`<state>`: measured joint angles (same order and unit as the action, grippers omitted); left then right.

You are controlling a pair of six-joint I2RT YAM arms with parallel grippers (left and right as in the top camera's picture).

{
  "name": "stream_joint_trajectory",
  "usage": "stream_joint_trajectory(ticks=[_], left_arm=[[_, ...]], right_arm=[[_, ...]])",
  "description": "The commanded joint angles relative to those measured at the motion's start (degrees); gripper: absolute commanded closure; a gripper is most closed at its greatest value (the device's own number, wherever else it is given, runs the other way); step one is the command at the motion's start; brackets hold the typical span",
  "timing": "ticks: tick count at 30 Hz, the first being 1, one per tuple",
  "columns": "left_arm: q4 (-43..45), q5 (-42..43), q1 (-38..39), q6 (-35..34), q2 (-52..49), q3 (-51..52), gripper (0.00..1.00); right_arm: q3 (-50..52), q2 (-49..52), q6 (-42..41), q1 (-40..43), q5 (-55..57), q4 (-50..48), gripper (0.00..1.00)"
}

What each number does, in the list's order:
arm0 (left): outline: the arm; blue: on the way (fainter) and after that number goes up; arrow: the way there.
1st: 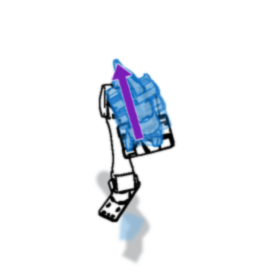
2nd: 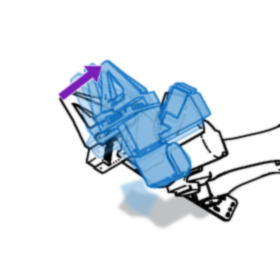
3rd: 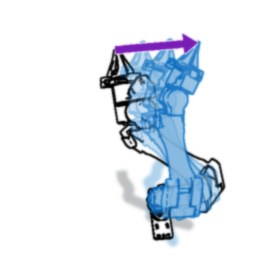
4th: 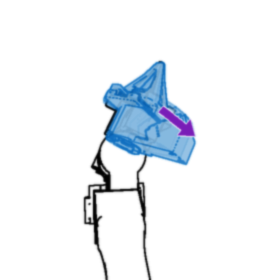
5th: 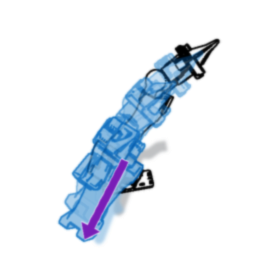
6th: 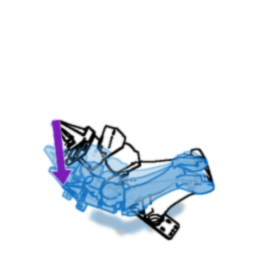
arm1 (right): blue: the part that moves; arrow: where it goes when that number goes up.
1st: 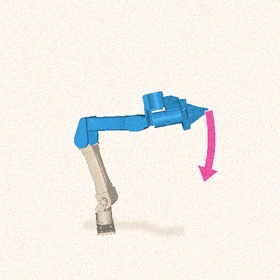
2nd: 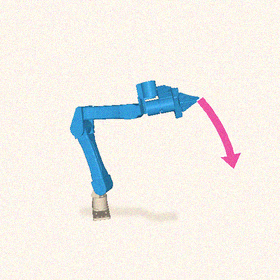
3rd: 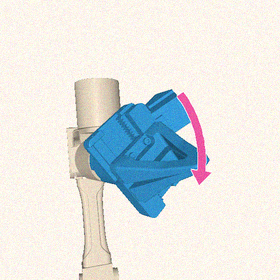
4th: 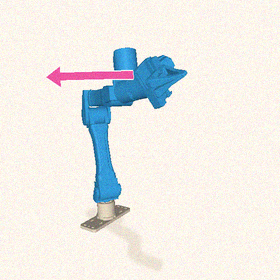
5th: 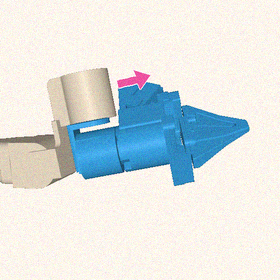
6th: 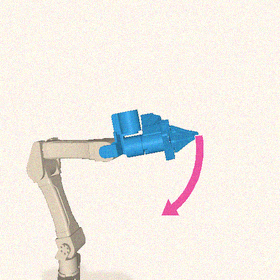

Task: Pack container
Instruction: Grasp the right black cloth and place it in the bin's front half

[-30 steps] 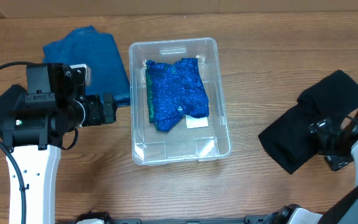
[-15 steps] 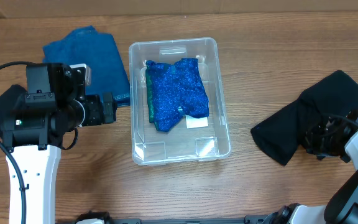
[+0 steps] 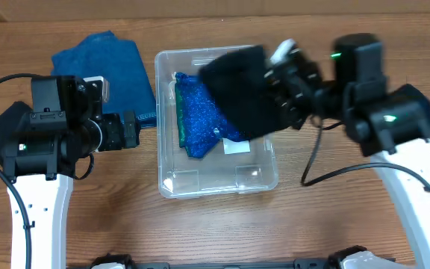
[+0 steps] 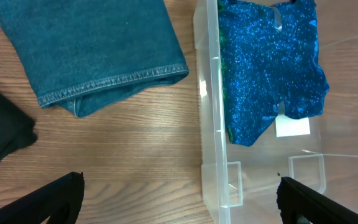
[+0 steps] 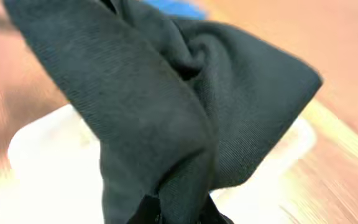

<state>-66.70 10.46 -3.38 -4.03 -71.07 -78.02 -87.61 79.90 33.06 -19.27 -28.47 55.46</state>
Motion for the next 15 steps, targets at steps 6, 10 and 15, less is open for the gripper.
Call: stream_joint_trajectory(ticks=[6,10,15], left_arm=[[0.1,-0.3,0.0,0.7,-0.2,-1.2,0.00],[0.0,-0.4,0.0,0.7,-0.2,-1.2,0.00],[0.1,-0.4,0.0,0.7,-0.2,-1.2,0.00]], right_arm=[[-0.9,16.5,18.2,-14.2,9.6,13.7,0.96],[-0.3,19.3,18.5,-16.4,9.6,15.4,0.96],[1.4,22.6,19.9,-16.3,12.4,13.0,0.77]])
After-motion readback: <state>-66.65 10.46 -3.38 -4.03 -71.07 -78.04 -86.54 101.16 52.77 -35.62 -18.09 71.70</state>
